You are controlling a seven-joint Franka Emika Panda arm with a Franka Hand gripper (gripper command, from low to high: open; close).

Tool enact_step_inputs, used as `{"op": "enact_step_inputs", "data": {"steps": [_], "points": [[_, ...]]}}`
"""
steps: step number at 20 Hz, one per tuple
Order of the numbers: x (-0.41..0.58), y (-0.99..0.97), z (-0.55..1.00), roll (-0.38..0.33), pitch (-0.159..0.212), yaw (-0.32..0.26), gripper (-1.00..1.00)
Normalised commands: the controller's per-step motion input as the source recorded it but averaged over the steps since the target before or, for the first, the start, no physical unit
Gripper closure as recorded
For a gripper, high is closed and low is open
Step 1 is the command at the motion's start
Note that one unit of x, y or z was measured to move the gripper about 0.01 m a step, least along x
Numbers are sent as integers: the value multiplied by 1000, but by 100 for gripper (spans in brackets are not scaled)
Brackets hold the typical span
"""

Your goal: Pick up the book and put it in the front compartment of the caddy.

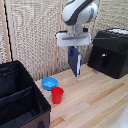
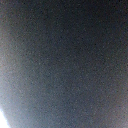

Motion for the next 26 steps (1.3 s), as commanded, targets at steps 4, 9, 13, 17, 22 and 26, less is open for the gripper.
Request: {"op": "enact_step_inputs", "data": {"steps": [4,9,13,17,22,26], "points": [[-72,-2,689,58,-1,-317,100],[-148,12,450,114,19,-244,100],[-104,126,435,129,3,-225,100],[-99,416,387,75,2,-151,100],[-59,440,397,86,1,-142,100],[-39,541,300,80,31,-107,100]]}}
